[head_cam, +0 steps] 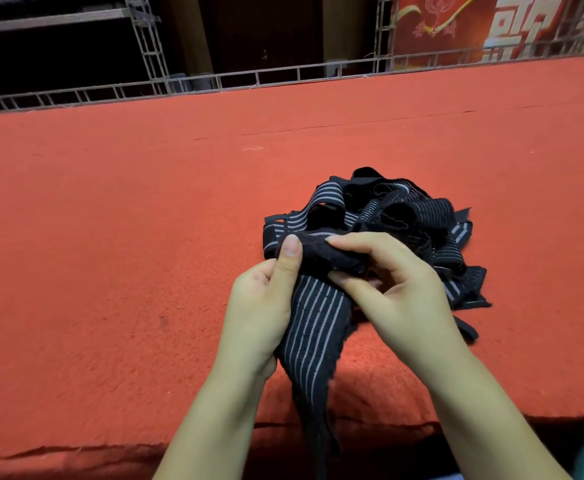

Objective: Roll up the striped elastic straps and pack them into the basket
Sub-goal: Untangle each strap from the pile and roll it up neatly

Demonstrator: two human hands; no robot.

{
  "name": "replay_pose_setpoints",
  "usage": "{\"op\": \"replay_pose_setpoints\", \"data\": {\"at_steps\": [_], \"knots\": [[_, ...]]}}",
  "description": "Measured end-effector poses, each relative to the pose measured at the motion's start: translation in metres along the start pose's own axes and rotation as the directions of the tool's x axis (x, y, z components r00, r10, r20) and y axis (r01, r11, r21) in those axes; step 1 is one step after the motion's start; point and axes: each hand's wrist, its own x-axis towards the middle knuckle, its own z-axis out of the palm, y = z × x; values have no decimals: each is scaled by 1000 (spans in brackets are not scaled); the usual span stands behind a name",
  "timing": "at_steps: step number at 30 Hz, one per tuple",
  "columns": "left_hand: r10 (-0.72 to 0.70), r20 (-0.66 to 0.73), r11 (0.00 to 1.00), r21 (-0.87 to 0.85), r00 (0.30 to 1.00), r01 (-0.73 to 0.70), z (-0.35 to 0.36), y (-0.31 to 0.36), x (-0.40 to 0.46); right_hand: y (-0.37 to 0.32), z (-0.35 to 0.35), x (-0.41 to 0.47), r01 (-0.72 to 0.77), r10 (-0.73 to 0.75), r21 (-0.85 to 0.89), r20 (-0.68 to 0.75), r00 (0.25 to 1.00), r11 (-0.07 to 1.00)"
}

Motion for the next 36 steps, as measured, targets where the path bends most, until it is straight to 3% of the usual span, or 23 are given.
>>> {"op": "replay_pose_setpoints", "data": {"at_steps": [10, 14, 16, 22, 29, 36], "knots": [[29, 28, 998, -65, 999, -28, 0, -1, 1, 3, -4, 0, -251, 212, 239, 180, 961, 938], [104, 99, 994, -27, 990, -102, -2, -5, 1, 2, -4, 0, -475, 382, 343, 304, 873, 811], [129, 127, 992, -3, 983, -130, -5, -5, 1, -2, -6, 2, -510, 409, 347, 324, 853, 787], [129, 267, 991, 7, 955, -135, -11, -4, -3, -3, -14, 4, -455, 365, 401, 283, 887, 795], [30, 402, 999, -24, 915, -22, -20, -4, -3, -4, -24, 9, -407, 332, 525, 235, 913, 747], [13, 320, 1000, -19, 947, -7, -17, -5, 1, -4, -25, 11, -331, 320, 437, 102, 942, 836]]}}
